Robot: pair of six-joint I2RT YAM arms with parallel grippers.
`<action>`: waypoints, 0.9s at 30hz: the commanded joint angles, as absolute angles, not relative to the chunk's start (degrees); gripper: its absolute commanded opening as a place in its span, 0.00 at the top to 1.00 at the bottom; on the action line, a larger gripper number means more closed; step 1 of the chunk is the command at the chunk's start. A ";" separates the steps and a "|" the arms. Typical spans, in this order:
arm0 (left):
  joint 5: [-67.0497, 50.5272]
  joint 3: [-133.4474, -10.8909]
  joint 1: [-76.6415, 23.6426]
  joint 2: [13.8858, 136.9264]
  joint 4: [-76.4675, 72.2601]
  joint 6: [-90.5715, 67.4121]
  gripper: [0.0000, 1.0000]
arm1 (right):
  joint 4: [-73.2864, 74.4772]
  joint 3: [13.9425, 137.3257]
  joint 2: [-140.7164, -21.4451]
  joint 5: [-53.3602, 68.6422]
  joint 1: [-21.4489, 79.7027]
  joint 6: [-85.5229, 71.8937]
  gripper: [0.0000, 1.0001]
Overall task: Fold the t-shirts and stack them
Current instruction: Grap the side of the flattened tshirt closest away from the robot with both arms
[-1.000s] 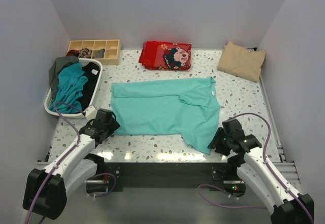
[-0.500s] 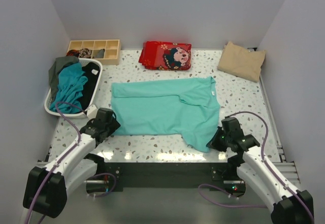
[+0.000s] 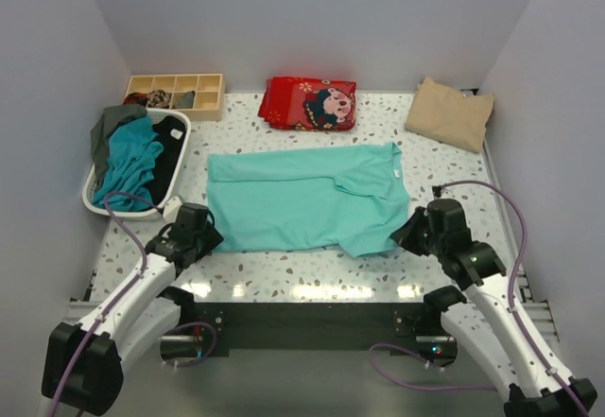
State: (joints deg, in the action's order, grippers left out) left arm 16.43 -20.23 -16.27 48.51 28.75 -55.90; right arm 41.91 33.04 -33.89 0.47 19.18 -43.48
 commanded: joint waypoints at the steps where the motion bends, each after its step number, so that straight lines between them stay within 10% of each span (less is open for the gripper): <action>1: 12.66 -19.51 -16.44 46.06 25.23 -54.50 0.54 | 43.07 35.95 -35.33 -2.02 19.34 -40.87 1.00; 14: 12.30 -21.88 -16.44 43.24 26.01 -53.70 0.99 | 42.80 40.08 -37.53 -2.37 19.34 -38.67 1.00; 27: 16.44 -31.02 -16.44 46.58 30.16 -50.37 1.00 | 41.76 45.09 -40.95 -8.52 19.34 -35.60 1.00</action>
